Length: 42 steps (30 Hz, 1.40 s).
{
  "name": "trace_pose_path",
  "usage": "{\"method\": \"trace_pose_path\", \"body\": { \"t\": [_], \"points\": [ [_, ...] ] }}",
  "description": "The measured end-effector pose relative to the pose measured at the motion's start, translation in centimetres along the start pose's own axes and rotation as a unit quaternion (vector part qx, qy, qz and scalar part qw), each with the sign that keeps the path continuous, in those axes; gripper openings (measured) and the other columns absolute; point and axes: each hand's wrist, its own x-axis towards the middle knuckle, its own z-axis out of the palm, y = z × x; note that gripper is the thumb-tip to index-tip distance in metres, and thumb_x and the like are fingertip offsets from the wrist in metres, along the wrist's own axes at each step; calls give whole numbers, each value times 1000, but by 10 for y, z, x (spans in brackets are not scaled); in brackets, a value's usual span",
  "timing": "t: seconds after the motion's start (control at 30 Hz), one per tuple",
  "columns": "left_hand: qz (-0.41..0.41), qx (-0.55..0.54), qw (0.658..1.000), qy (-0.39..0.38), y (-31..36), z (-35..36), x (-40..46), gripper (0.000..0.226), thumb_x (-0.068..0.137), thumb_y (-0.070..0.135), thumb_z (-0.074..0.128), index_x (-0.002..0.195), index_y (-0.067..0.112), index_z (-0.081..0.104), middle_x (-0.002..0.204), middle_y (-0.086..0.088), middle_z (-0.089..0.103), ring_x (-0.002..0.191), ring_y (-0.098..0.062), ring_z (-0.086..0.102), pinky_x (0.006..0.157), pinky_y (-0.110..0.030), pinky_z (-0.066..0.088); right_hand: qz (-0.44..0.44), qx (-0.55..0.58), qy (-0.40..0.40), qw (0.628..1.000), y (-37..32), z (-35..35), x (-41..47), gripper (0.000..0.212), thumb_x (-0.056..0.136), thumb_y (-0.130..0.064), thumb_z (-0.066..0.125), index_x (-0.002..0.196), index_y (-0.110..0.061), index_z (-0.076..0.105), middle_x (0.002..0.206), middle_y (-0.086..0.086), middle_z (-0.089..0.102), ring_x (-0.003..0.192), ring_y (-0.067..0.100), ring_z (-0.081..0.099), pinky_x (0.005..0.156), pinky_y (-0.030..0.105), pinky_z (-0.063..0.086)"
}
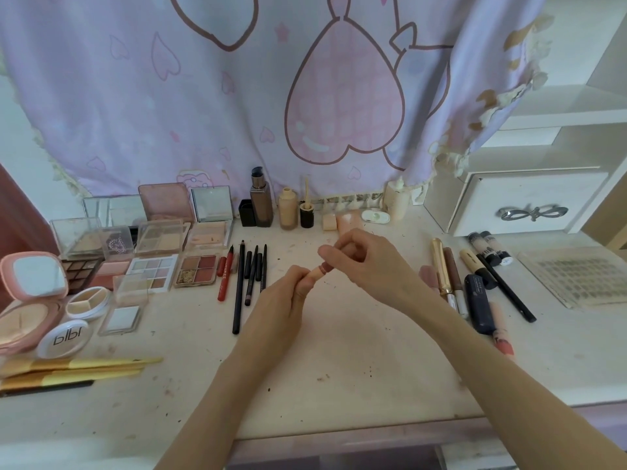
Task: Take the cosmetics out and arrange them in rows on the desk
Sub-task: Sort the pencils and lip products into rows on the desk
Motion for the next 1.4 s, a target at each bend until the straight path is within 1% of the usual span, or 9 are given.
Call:
{"method": "trace_pose_path", "body": {
  "t": [0.17,0.33,0.47,0.63,0.73,0.8,0.9,1.07,1.4],
  "points": [
    [-3,-7,1000,18,-4,0,2,21,95,29,32,87,18,49,61,11,40,54,-5,37,54,-15,33,-26,57,21,998,1,-1,5,14,89,-13,57,85,-26,53,72,-8,65,59,2,48,60,16,38],
    [-14,-8,1000,15,-6,0,2,30,89,43,28,93,24,51,76,14,48,69,-1,44,60,-11,32,-9,-13,36,999,2,4,9,13,87,-30,62,79,-23,55,70,-3,64,51,-1,47,53,11,37],
    [-34,-25,999,-14,-3,1,1,15,92,29,51,103,28,41,81,15,47,68,-1,45,61,-8,35,-25,-13,-6,1000,3,-8,10,13,88,-17,61,79,-24,55,73,-5,64,58,3,49,62,17,40],
    [-42,-27,998,35,-6,1,2,15,91,21,55,96,23,42,85,10,49,74,-5,48,65,-10,38,-89,-229,-77,966,5,-20,11,16,90,-19,59,105,-17,65,91,-10,58,84,7,50,77,16,40],
    [17,51,997,61,-11,3,3,10,91,29,54,92,19,52,83,10,48,78,-13,44,69,-26,37,-146,-333,-72,929,9,-27,14,19,90,-22,59,106,-21,69,97,-4,53,89,5,35,80,18,30],
    [70,119,986,90,-17,5,5,29,89,39,48,89,13,62,83,5,51,77,-11,39,66,-31,37,-184,-352,-49,916,13,-31,14,19,88,-21,61,105,-20,71,95,-4,50,89,3,26,78,13,23],
    [80,164,976,116,-19,4,5,42,88,42,41,89,11,69,84,-3,54,79,-11,35,63,-33,35,-256,-361,-4,897,18,-35,14,15,83,-18,66,94,-17,75,89,-4,44,87,8,28,80,20,31],
    [87,190,974,87,-19,5,4,41,87,44,40,91,15,70,81,1,55,76,-11,33,62,-27,25,-233,-345,-13,909,25,-44,16,19,82,-9,68,99,-16,74,89,-7,42,89,19,40,82,19,30],
    [74,163,980,89,-19,6,5,30,85,33,55,91,8,70,80,-3,54,73,-21,49,61,-34,41,-178,-331,35,926,36,-79,12,18,79,-4,70,94,-13,75,87,8,58,84,18,38,79,14,25]
  ]
}}
